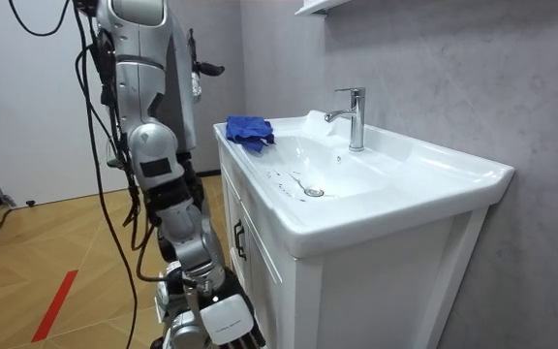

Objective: Wipe basin

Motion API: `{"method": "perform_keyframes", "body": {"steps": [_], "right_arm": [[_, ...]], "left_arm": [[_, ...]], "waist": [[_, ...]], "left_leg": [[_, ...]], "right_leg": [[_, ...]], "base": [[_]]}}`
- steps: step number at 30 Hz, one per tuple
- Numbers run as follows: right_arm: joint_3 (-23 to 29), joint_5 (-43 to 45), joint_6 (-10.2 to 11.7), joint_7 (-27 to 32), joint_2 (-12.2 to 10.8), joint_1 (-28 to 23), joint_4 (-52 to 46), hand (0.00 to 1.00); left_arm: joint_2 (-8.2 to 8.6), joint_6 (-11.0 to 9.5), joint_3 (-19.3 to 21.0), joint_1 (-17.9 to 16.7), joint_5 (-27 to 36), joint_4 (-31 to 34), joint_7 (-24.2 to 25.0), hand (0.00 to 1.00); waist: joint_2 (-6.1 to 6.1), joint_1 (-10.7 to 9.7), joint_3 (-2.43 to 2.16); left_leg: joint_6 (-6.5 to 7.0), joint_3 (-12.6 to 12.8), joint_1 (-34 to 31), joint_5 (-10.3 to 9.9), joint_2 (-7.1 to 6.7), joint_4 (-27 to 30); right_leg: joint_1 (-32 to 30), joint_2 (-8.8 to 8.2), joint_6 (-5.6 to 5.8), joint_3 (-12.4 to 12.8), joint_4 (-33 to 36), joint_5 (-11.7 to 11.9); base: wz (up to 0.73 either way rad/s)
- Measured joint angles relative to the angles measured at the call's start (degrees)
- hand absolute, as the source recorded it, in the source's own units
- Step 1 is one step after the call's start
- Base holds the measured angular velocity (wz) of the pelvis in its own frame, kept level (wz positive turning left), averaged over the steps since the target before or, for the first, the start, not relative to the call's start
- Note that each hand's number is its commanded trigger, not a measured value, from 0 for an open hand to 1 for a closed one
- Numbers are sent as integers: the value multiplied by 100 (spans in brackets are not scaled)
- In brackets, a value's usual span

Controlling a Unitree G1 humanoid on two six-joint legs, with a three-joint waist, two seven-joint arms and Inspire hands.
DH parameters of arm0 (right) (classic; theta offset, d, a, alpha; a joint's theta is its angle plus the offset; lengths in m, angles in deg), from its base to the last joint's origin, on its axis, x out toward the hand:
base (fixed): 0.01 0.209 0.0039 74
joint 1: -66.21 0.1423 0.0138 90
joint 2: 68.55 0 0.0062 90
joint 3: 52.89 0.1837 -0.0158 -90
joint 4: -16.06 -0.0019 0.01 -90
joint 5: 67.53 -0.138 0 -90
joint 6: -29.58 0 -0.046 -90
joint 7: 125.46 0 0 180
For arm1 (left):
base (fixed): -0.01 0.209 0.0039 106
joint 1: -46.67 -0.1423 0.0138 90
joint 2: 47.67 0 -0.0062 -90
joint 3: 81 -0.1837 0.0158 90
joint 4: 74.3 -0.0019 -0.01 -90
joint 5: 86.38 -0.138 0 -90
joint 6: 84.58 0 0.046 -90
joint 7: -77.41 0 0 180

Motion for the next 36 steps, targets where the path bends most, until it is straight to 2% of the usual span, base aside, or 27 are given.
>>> {"method": "perform_keyframes", "body": {"steps": [3, 6, 9, 11, 16, 20, 21, 23, 28, 30, 33, 36], "right_arm": [[21, 248, -10, -96, 54, 10, 25, 0], [29, 335, -16, -194, 97, 11, 27, 0], [75, 500, -68, -312, 205, 51, 110, 0], [75, 569, -83, -352, 262, 107, 244, 0], [72, 603, -117, -371, 333, 150, 247, 0], [67, 609, -122, -369, 332, 230, 237, 0], [67, 608, -123, -370, 333, 243, 238, 0], [68, 607, -123, -372, 333, 265, 243, 0], [69, 665, -125, -434, 370, 363, 288, 0], [63, 660, -129, -433, 405, 505, 409, 0], [58, 660, -134, -430, 453, 561, 465, 0], [55, 665, -135, -425, 499, 574, 468, 0]], "left_arm": [[-90, 180, -38, -4, -768, 13, 179, 0], [-194, 325, -167, -9, -1358, 13, 417, 0], [-244, 527, -223, -16, -2076, 13, 883, 0], [-262, 628, -249, -16, -2257, 13, 1094, 0], [-301, 806, -439, -11, -2445, 15, 1638, 0], [-595, 922, -563, -1, -2540, 50, 2184, 0], [-714, 1025, -631, -1, -2540, 103, 2340, 0], [-822, 1110, -688, -2, -2549, 231, 2616, 0], [-893, 1286, -1003, -1, -2652, 432, 3330, 0], [-916, 1422, -1163, 18, -2709, 431, 3787, 0], [-987, 1570, -1334, 155, -2707, 429, 4208, 0], [-1099, 1758, -1494, 300, -2707, 430, 4701, 0]], "waist": [[28, -120, 17], [60, -92, 16], [159, -110, 8], [211, -114, 5], [307, -104, -19], [320, -124, -17], [331, -122, -14], [340, -124, -8], [389, -198, 30], [437, -278, 52], [502, -288, 38], [569, -304, 5]], "left_leg": [[0, -15, -21, 0, -6, -2], [0, -15, -25, 0, -4, -13], [0, -4, -18, 0, -9, -15], [0, -5, -23, 0, -10, -17], [0, -2, -24, 1, -5, -17], [0, 12, -21, 1, 8, -16], [0, 24, -18, 1, 7, -16], [0, 32, -18, 1, 2, -18], [0, 7, -54, 1, -3, -17], [0, 4, -92, 1, 0, -12], [0, -3, -150, 1, 4, -7], [0, 23, -160, 1, 12, -6]], "right_leg": [[-19, -11, 1, -22, 3, -1], [-54, 2, 1, 24, 17, -1], [-58, 0, 5, 43, 21, 2], [-60, 0, 7, 39, 18, 3], [-59, 2, 7, 28, 19, 3], [-56, 12, 5, 20, 20, 4], [-54, 12, 4, 25, 20, 4], [-54, 8, 5, 33, 21, 5], [-70, -2, 8, 9, 14, 6], [-100, 0, 7, -9, 14, 7], [-174, 1, 3, -4, 44, 9], [-180, 4, 3, 5, 79, 9]], "base": [[4], [-8], [-3], [0], [0], [0], [0], [0], [1], [3], [0], [-2]]}}
